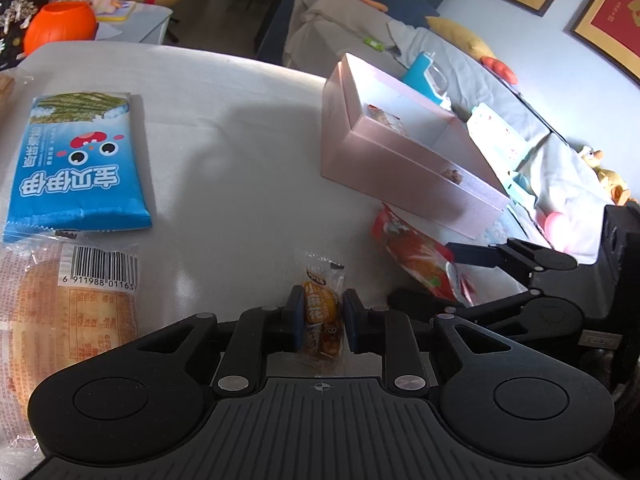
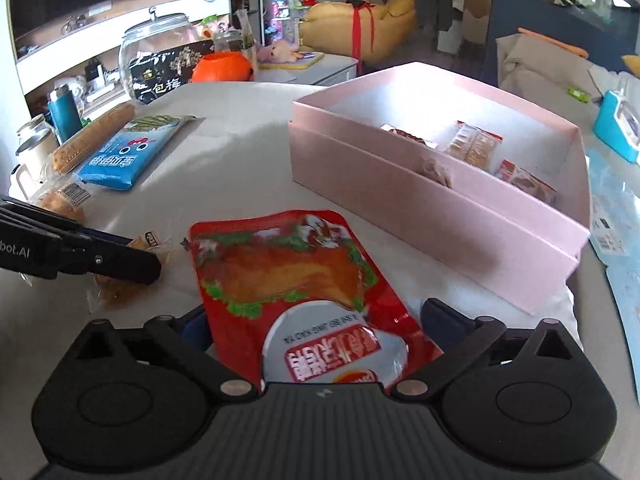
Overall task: Organize snacks
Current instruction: 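Lift the red packet with the right tool while the left tool lifts the orange snack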
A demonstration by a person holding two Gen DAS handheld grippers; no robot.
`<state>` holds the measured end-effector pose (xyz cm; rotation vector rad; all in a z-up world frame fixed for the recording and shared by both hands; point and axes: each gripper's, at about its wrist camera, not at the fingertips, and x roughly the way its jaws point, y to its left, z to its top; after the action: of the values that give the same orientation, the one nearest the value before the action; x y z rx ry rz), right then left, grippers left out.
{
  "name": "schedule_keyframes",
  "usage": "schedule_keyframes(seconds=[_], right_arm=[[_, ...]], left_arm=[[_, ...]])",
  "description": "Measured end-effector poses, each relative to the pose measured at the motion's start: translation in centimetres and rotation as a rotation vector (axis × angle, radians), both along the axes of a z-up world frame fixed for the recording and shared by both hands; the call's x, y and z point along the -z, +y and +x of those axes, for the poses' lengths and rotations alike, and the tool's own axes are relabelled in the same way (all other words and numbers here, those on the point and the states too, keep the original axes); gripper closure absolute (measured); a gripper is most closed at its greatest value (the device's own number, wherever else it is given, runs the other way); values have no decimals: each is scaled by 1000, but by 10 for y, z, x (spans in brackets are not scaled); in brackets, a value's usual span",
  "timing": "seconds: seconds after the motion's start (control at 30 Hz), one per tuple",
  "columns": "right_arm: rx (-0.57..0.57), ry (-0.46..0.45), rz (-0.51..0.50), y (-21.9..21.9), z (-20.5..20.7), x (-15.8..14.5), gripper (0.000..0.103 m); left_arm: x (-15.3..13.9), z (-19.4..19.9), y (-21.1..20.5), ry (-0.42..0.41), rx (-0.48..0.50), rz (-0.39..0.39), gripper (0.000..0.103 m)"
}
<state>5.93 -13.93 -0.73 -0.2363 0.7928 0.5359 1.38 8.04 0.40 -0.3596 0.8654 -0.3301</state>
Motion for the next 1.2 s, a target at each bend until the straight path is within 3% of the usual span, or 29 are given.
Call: schedule_keyframes(seconds=[0.07,0.17,0.4,0.63,0.83,0.97,1.07,1.2], right_arm=[[1,-14,-21,2,-5,-6,21],[10,8,13,-5,-7,-15,29],[155,101,171,-43,14,-12,28],[130,0,9,-11,1,-1,19],[152,32,92,-24,1,-18,38],[142,12,112,-31,-7,-28,39],[128,-8,135,-35,-19,-42,39],[91,-48,165,-36,-26,-65,39]], left_arm=[[0,0,0,-1,1,0,79],[1,-1,2,-3,1,-6,79],[1,-1,4,1,3,-10,79],[-6,2,-5,-1,40,61,79],[-7,6,-6,21,47,62,79],[-11,9,-9,28,60,67,79],[-16,12,-8,29,74,19,79],[-36,19,-14,-33,93,34,79]])
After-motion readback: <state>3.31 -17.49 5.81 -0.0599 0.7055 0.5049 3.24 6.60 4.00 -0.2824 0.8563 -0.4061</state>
